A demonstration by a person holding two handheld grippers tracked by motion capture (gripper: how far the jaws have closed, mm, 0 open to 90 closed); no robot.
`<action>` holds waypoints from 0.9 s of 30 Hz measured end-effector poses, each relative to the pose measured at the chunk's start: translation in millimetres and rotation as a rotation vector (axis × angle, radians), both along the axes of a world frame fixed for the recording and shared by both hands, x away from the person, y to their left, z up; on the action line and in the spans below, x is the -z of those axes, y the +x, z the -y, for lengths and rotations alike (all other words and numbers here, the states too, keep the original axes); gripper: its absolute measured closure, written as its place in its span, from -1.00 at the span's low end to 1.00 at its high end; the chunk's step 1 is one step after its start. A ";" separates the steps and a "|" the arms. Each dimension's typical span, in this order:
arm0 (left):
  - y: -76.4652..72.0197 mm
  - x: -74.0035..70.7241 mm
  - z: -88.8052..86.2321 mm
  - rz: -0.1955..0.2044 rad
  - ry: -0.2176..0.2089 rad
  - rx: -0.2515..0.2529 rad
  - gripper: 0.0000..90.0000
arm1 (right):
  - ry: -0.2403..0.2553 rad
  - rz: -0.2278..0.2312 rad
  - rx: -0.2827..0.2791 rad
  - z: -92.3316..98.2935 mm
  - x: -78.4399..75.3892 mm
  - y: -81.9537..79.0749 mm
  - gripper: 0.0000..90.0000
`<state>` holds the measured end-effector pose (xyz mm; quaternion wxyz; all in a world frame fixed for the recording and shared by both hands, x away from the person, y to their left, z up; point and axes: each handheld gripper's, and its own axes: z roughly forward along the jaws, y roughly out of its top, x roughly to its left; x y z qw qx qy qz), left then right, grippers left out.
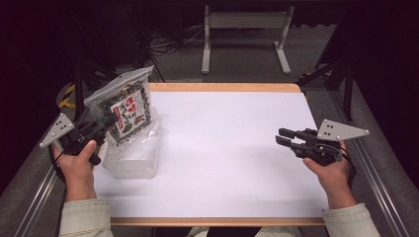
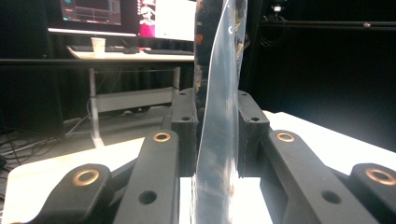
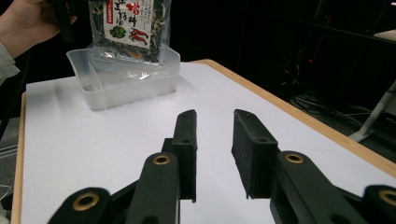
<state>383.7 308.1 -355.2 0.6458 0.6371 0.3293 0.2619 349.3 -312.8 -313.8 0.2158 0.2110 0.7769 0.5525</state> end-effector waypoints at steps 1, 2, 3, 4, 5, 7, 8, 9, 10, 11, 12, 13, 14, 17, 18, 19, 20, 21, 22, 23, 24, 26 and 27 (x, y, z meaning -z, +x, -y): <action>-0.1 0.9 0.6 -0.008 0.017 -0.005 0.65 | 0.000 0.001 -0.001 -0.1 -0.1 0.0 0.58; 0.3 2.0 1.0 -0.015 0.034 -0.008 0.65 | 0.001 0.001 -0.001 -0.2 -0.2 0.1 0.58; 0.6 3.3 1.1 -0.025 0.045 -0.011 0.65 | 0.002 0.001 -0.002 -0.2 -0.3 0.2 0.58; 1.0 4.9 1.0 -0.028 0.047 -0.011 0.65 | 0.002 0.002 -0.003 -0.4 -0.3 0.3 0.58; 1.2 6.4 0.8 -0.026 0.042 -0.011 0.65 | 0.002 0.003 -0.003 -0.5 -0.4 0.3 0.58; 1.4 8.4 0.1 -0.025 0.039 -0.008 0.65 | 0.001 0.003 -0.005 -1.0 -0.5 0.4 0.58; 1.4 9.4 0.1 -0.024 0.038 -0.010 0.65 | 0.000 0.005 -0.004 -1.1 -0.4 0.7 0.58; 1.8 11.4 0.0 -0.020 0.036 -0.006 0.65 | 0.000 0.004 -0.005 -1.1 -0.2 0.9 0.58; 1.8 11.4 0.0 -0.020 0.036 -0.006 0.65 | 0.000 0.004 -0.005 -1.1 -0.2 0.9 0.58; 2.3 12.7 0.2 -0.021 0.035 -0.005 0.65 | -0.001 0.001 -0.008 -1.4 0.0 1.3 0.58; 3.0 14.2 0.4 -0.023 0.035 -0.002 0.65 | -0.001 0.002 -0.008 -1.7 0.1 1.5 0.58; 3.6 15.2 0.8 -0.030 0.038 0.000 0.65 | -0.002 0.002 -0.008 -2.0 0.2 1.6 0.58; 3.5 14.9 0.8 -0.031 0.042 0.001 0.65 | -0.003 0.002 -0.009 -2.3 0.4 1.7 0.58; 3.0 15.0 1.2 -0.028 0.044 0.002 0.64 | -0.003 0.000 -0.011 -3.1 0.6 1.9 0.58; 3.0 14.8 1.1 -0.034 0.044 0.001 0.65 | -0.003 0.000 -0.012 -3.4 0.7 2.1 0.58; 3.0 14.8 1.4 -0.040 0.046 0.001 0.64 | -0.004 -0.001 -0.012 -3.7 0.7 2.2 0.58; 3.0 14.4 2.1 -0.055 0.052 -0.003 0.64 | -0.004 0.000 -0.013 -4.0 0.7 2.2 0.58; 3.9 15.6 3.5 -0.070 0.071 -0.012 0.64 | -0.004 0.000 -0.014 -4.3 0.7 2.2 0.58; 4.7 17.0 4.4 -0.084 0.081 -0.012 0.64 | -0.004 -0.001 -0.015 -4.6 0.8 2.3 0.58; 5.3 18.3 4.7 -0.081 0.078 -0.008 0.64 | -0.004 -0.001 -0.016 -4.8 0.8 2.3 0.58; 5.2 18.4 4.2 -0.083 0.071 -0.011 0.64 | -0.004 0.000 -0.017 -4.9 0.7 2.3 0.58; 4.1 18.1 2.6 -0.086 0.069 -0.009 0.64 | -0.003 0.001 -0.017 -4.7 0.5 2.3 0.57; 3.8 18.6 2.3 -0.085 0.066 -0.010 0.64 | -0.004 0.000 -0.018 -4.5 0.6 2.5 0.57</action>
